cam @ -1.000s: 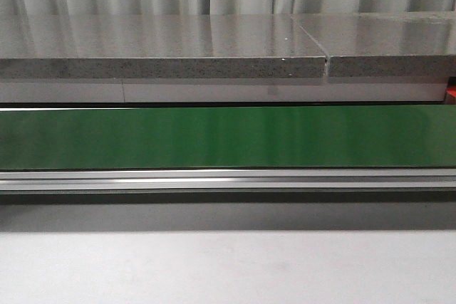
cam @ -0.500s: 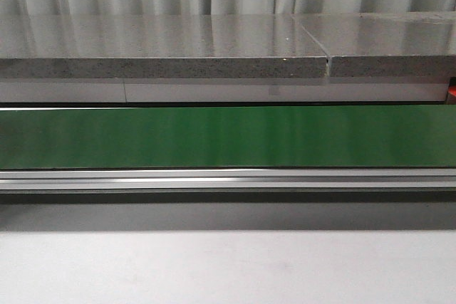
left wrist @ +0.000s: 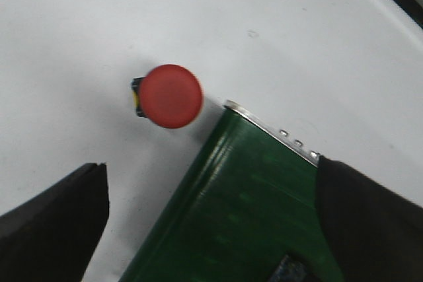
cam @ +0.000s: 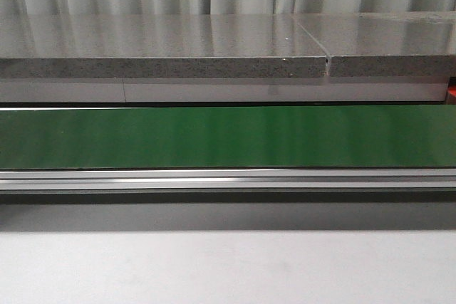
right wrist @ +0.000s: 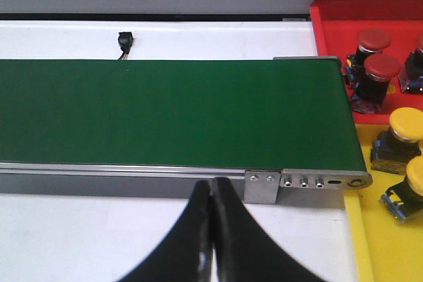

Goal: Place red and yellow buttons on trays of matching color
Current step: 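Lift the yellow button with the left gripper over the belt, then set the yellow button on the belt and open the left gripper, then grasp a red button beside the belt with the left gripper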

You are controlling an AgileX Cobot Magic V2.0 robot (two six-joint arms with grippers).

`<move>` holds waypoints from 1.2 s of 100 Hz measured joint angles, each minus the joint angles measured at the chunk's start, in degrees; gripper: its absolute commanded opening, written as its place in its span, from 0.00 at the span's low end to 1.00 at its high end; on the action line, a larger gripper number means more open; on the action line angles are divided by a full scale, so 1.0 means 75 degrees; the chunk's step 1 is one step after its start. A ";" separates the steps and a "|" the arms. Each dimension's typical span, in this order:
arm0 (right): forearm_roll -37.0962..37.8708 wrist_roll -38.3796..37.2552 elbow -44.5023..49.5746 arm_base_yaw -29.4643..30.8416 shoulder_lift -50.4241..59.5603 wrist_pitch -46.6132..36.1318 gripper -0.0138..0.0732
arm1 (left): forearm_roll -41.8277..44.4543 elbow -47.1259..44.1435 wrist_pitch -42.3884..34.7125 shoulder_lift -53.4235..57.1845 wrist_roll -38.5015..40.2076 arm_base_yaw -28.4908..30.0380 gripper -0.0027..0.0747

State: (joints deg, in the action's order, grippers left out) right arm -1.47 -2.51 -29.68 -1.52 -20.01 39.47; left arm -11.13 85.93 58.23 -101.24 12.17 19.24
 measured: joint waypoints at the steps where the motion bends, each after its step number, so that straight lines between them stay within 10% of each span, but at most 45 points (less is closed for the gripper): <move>1: 0.0000 0.0000 0.0000 0.0000 0.0000 0.0000 0.08 | 0.0020 0.0000 0.0000 -0.0018 0.0040 0.0016 0.83; 87: 0.0000 0.0000 0.0000 0.0000 0.0000 0.0000 0.08 | -0.0177 0.1838 0.0861 -0.2535 0.1805 0.0195 0.82; 120: 0.0000 0.0000 0.0000 0.0000 0.0000 0.0000 0.08 | -0.0182 0.2007 0.1173 -0.2705 0.1812 0.0208 0.50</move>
State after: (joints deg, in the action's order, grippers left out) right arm -1.47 -2.51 -29.68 -1.52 -20.01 39.47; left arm -12.49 100.98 67.02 -121.53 25.76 20.80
